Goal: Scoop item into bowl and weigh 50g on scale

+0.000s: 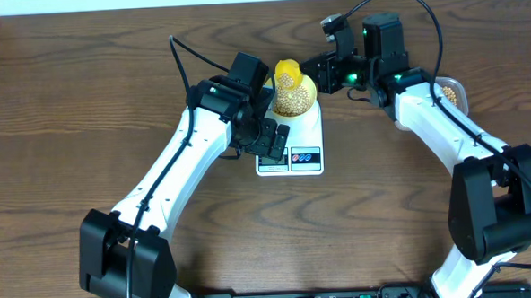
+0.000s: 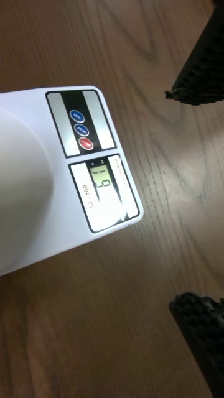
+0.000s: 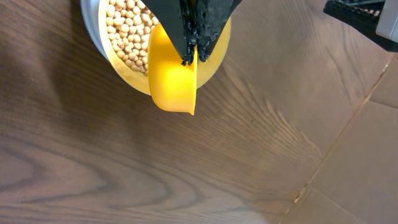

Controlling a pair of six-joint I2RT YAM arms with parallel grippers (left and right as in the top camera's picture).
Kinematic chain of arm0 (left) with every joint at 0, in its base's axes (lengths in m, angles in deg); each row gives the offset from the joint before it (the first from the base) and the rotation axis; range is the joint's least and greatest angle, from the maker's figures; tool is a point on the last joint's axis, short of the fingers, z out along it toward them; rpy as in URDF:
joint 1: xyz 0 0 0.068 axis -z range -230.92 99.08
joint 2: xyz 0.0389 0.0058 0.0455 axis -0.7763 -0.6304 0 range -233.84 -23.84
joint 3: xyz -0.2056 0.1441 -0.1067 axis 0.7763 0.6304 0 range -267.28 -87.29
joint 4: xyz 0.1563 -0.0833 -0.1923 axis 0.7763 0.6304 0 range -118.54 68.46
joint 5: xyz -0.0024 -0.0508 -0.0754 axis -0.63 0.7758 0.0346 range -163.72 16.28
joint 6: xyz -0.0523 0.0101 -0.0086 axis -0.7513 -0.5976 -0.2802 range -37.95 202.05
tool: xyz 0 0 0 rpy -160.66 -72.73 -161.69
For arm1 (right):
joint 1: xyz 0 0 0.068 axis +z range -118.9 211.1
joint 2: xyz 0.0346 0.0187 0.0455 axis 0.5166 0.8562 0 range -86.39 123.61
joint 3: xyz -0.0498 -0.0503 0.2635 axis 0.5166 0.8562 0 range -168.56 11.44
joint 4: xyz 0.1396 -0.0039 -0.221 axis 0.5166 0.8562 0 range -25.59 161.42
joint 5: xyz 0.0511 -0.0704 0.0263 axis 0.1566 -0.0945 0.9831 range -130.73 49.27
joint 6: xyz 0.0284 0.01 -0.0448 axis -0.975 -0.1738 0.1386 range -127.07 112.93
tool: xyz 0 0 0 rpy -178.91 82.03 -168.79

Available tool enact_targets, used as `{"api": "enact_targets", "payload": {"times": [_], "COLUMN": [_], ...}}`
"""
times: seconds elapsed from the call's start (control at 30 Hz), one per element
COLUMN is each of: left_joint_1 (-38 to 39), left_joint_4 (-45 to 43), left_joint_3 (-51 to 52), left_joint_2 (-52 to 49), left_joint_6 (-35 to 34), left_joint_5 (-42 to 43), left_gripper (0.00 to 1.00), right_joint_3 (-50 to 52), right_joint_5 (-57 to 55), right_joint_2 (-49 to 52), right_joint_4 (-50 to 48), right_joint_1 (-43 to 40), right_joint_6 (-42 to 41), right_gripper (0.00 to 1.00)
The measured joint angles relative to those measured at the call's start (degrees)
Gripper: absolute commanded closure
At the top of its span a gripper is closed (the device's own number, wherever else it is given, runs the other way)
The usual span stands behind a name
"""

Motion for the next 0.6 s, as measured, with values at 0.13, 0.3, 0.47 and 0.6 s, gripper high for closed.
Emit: {"api": "enact_targets", "payload": {"times": [0.13,0.3,0.47,0.6], "left_joint_1": [0.0,0.0,0.0,0.0], "left_joint_4": [0.0,-0.02,-0.02,-0.02], "left_joint_3": [0.0,0.0,0.0,0.0], "left_joint_2": [0.0,0.0,0.0,0.0], "left_joint_6": [0.0,0.0,0.0,0.0], "left_joint_5": [0.0,0.0,0.0,0.0], "left_gripper": [0.02,0.02,0.02,0.02], "right_joint_3": [0.0,0.0,0.0,0.0], "right_joint_5": [-0.22,-0.96,-1.51,-4.72], "right_joint_2": [0.0,0.0,0.02,0.02], "right_joint_4": [0.55,2.62,3.74,4.04], "right_joint_1": [0.02,0.46,1.77,3.21], "right_joint_6": [2.62,5.95,9.38,13.27], "right_gripper": [0.99,0.99,0.99,0.99]}}
